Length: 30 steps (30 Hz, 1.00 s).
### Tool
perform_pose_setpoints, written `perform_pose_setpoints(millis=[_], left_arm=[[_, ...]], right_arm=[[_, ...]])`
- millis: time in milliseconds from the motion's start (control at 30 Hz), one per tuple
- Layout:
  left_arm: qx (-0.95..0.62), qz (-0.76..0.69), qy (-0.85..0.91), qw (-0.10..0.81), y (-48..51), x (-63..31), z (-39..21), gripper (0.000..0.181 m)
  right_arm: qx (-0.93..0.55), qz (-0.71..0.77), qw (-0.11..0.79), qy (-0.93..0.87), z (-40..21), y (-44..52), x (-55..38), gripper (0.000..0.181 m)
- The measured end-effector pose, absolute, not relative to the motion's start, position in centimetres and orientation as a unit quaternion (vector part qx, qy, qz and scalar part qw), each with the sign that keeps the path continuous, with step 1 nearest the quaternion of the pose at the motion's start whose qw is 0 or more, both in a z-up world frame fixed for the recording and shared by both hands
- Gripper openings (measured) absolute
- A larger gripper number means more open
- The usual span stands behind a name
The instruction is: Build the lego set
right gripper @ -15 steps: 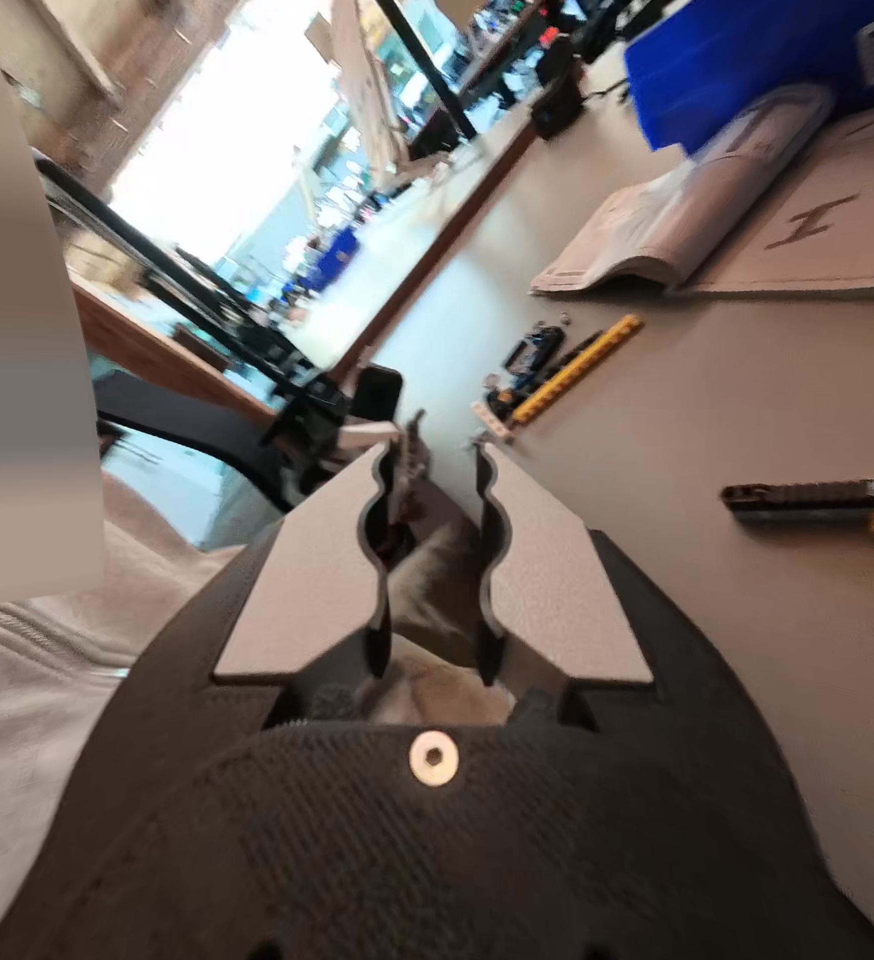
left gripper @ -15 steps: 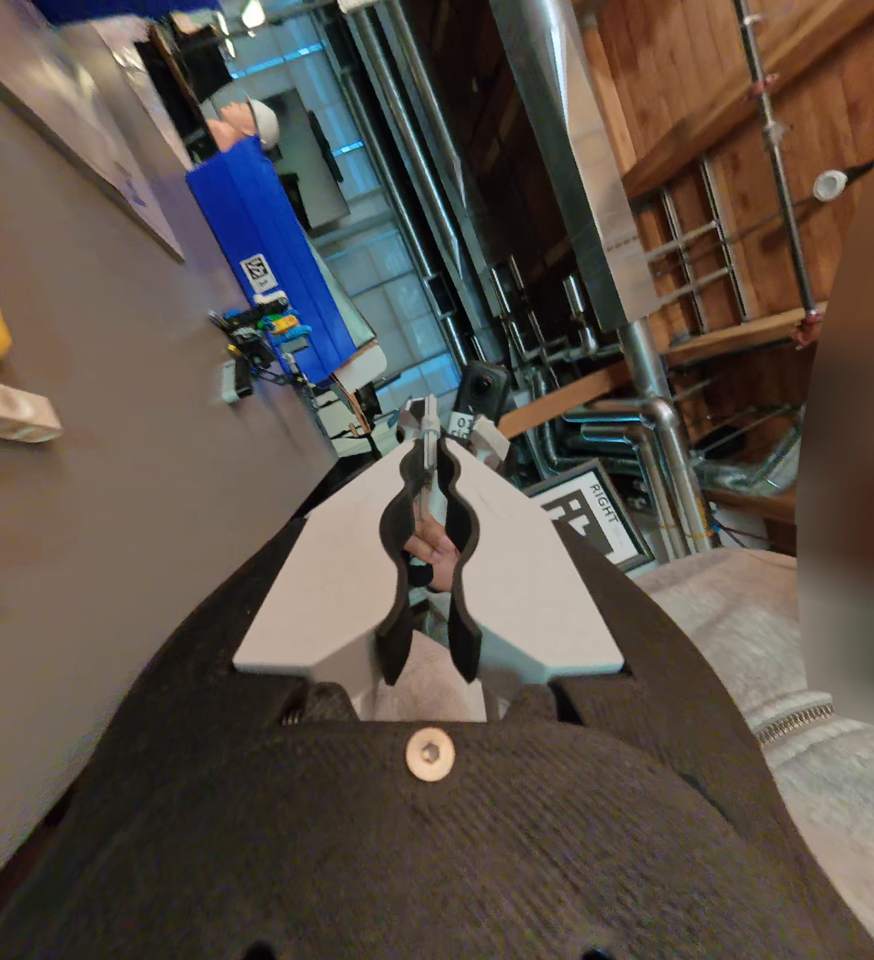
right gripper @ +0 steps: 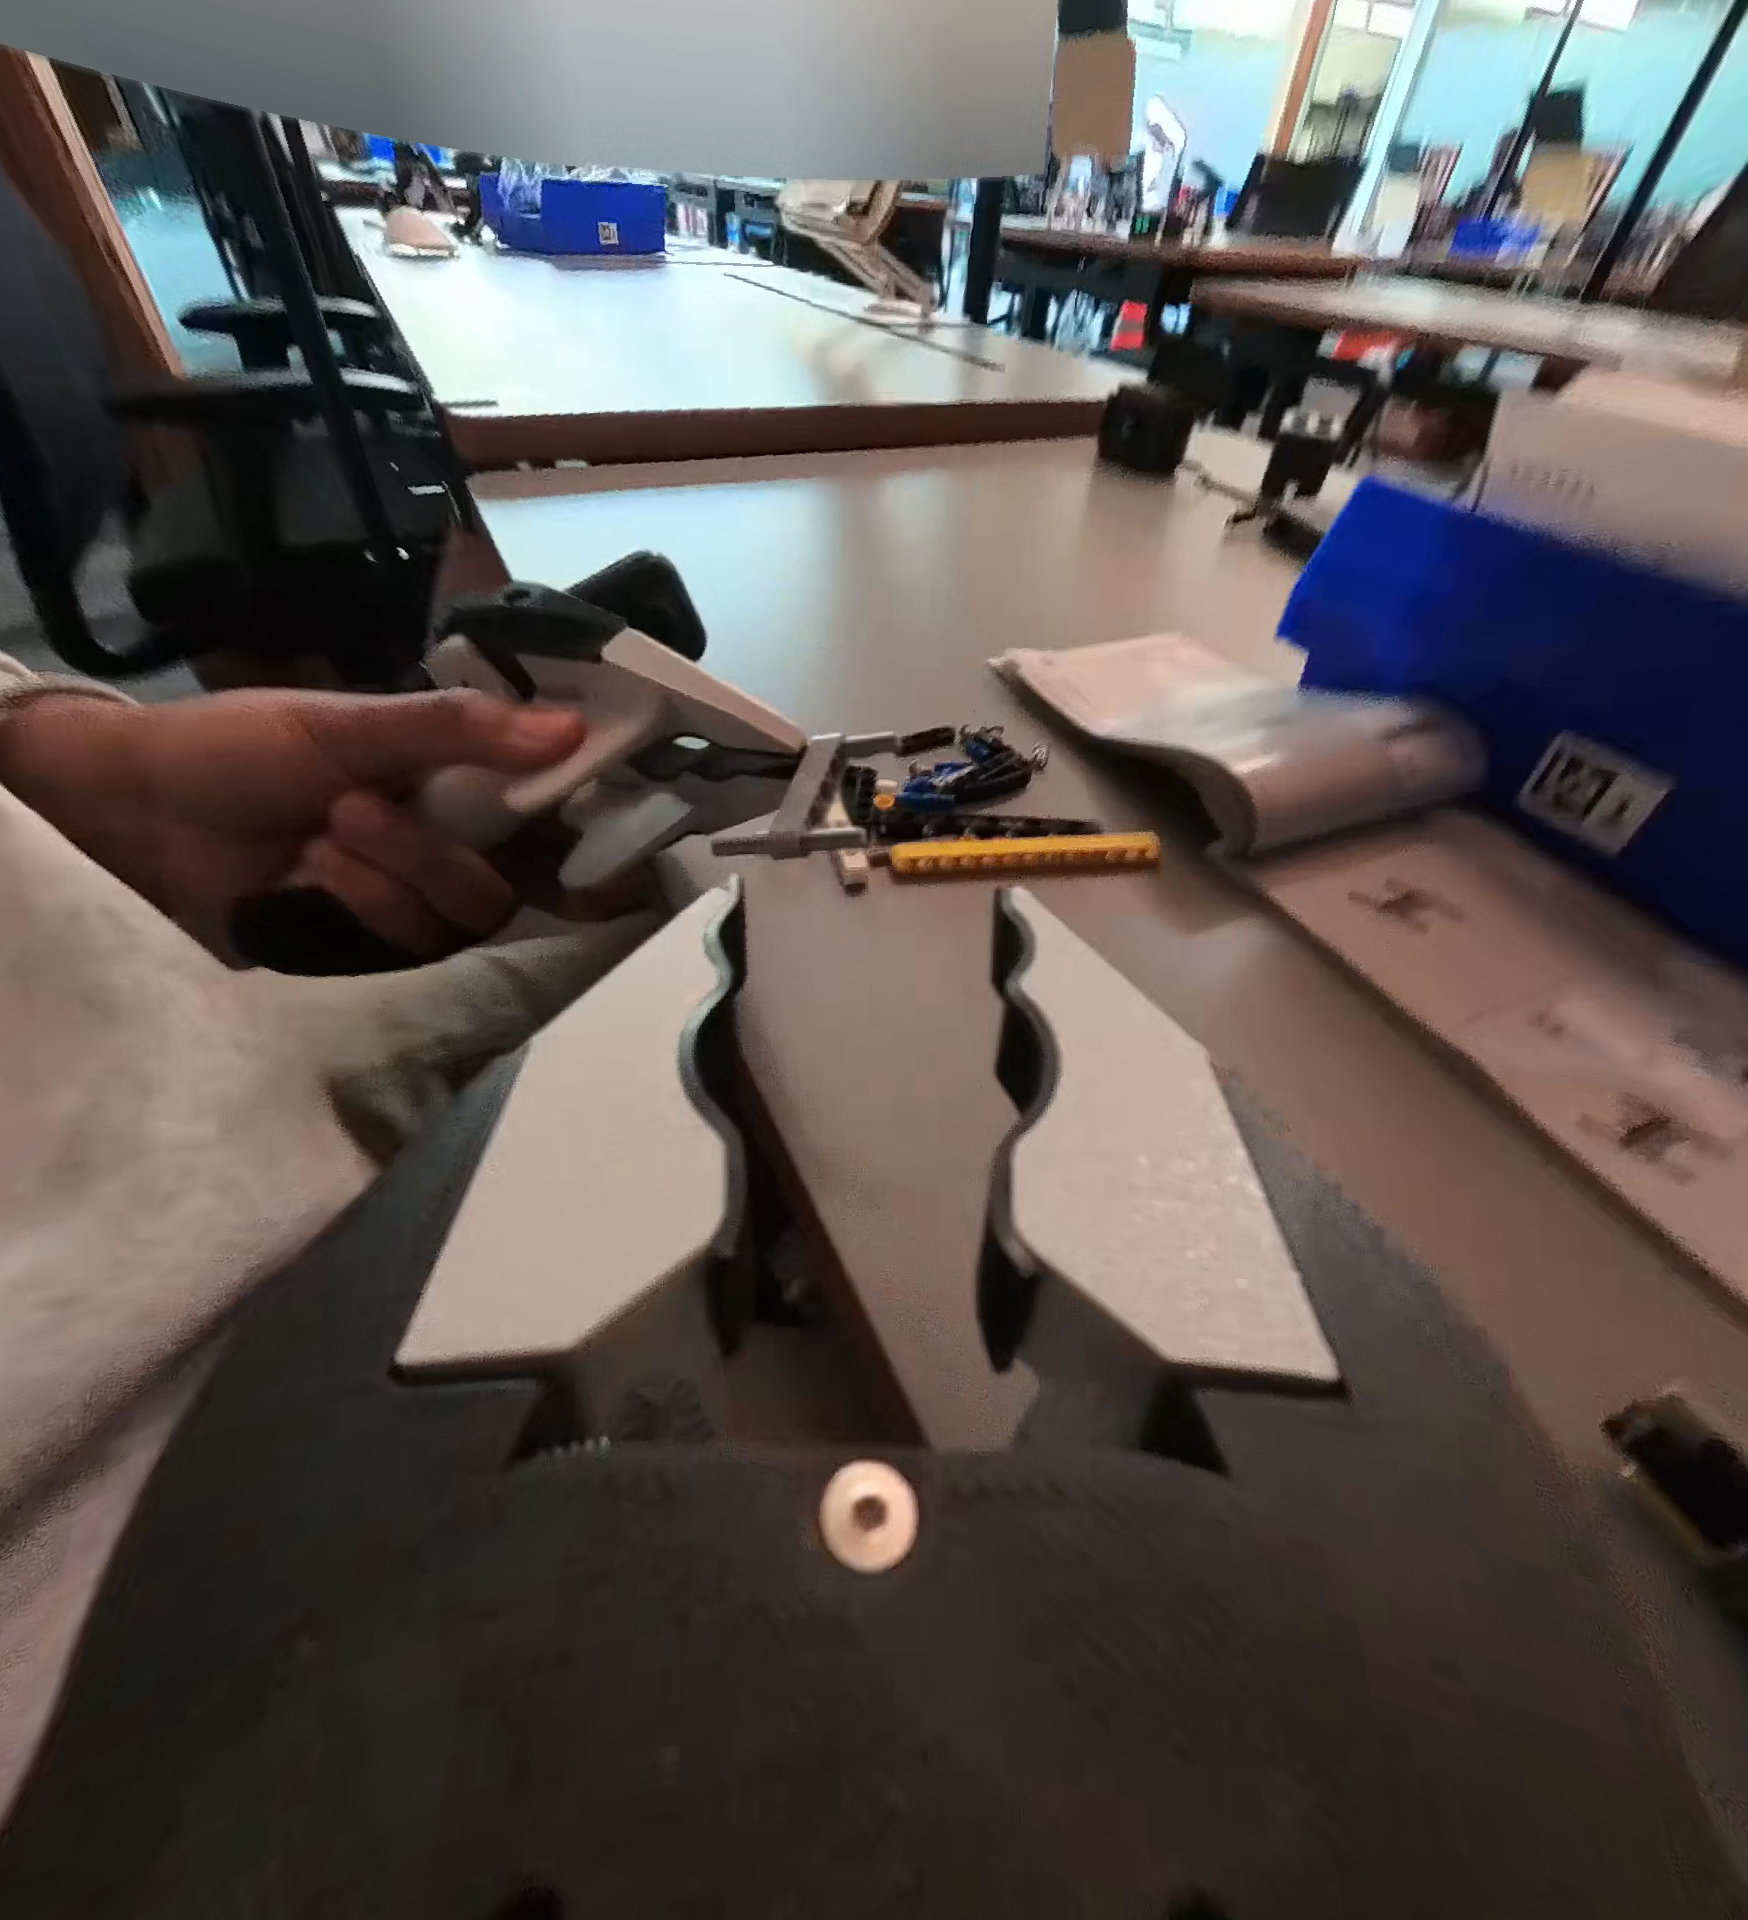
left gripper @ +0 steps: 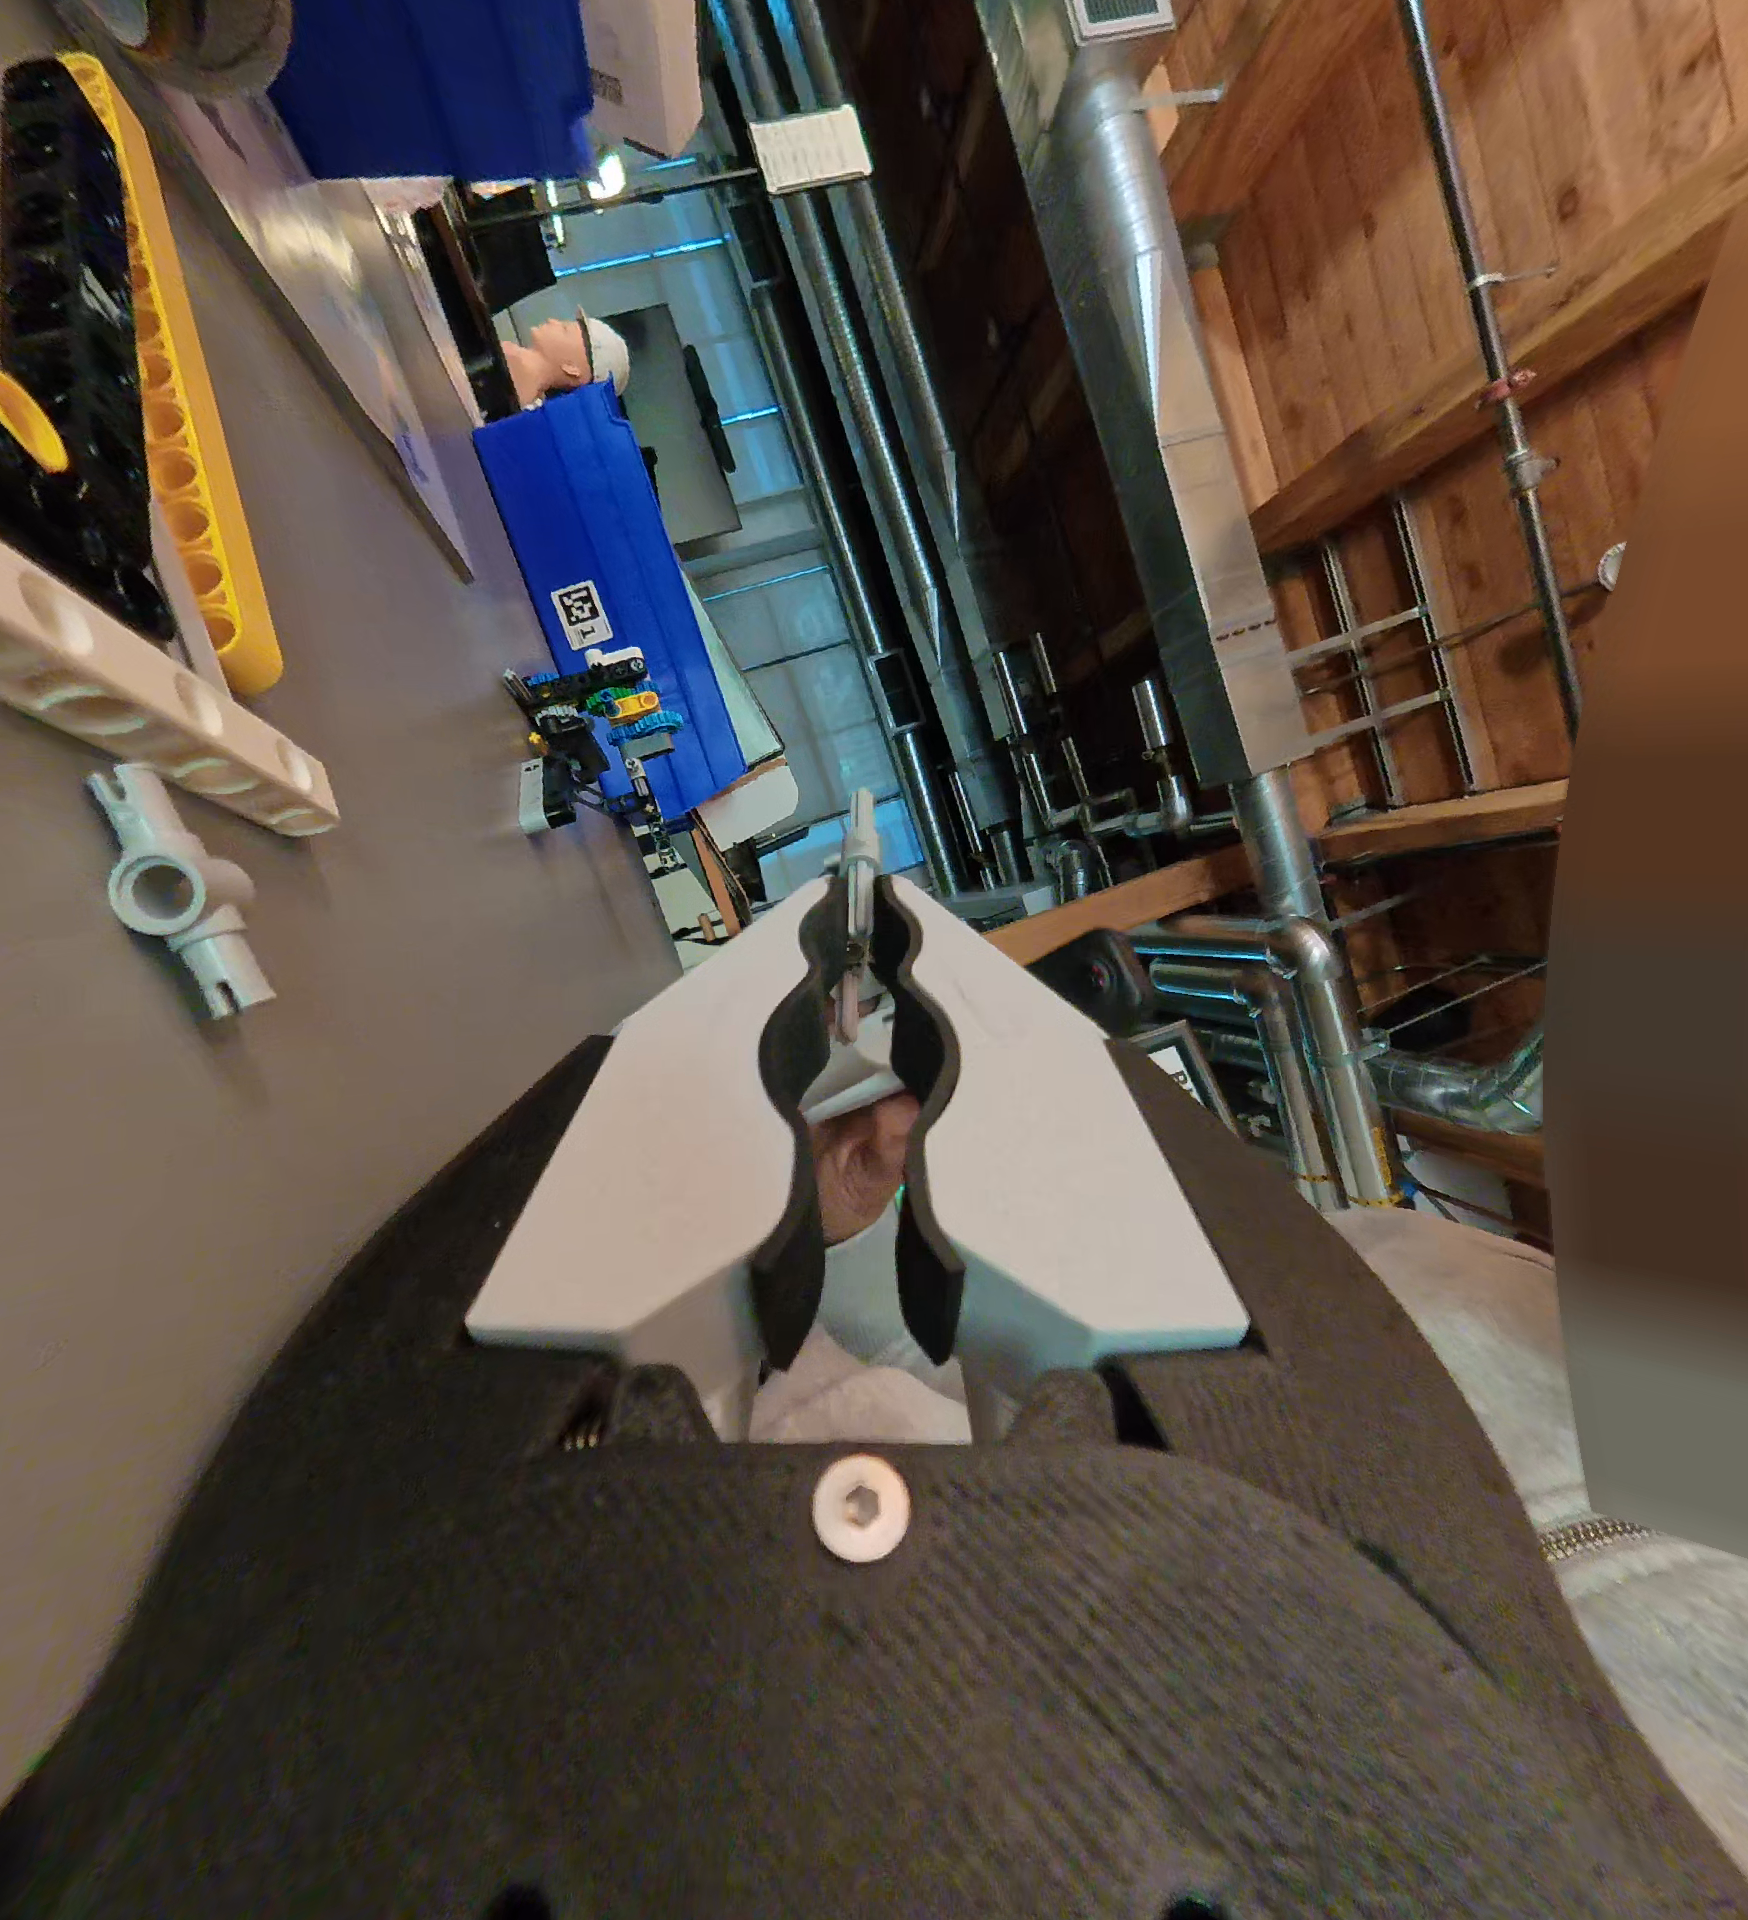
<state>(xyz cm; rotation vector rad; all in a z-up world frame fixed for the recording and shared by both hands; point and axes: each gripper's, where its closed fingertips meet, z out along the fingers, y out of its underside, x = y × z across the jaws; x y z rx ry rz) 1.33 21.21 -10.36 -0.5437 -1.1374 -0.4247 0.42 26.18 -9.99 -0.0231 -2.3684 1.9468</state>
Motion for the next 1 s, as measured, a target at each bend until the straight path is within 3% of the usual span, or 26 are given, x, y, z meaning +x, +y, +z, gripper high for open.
perform_pose_setpoints(millis=[100,200,467,1000], left_arm=[[-0.258,-0.190,-0.528,0.787,21.3,1.3,-10.4,0.002],[-0.263,-0.179,-0.528,0.788,21.3,1.2,-10.3,0.002],[-0.266,-0.196,-0.524,0.785,22.5,1.3,-10.6,0.002],[-0.359,-0.091,-0.523,0.768,23.9,1.7,-10.1,0.002]], right_arm=[[0.033,0.648,0.092,-0.755,-10.4,24.7,0.4,0.068],[0.032,0.649,0.079,-0.756,-11.1,23.7,1.0,0.068],[0.027,0.642,0.117,-0.757,-11.0,24.3,1.3,0.040],[-0.018,0.625,0.099,-0.774,-11.7,24.7,0.4,0.033]])
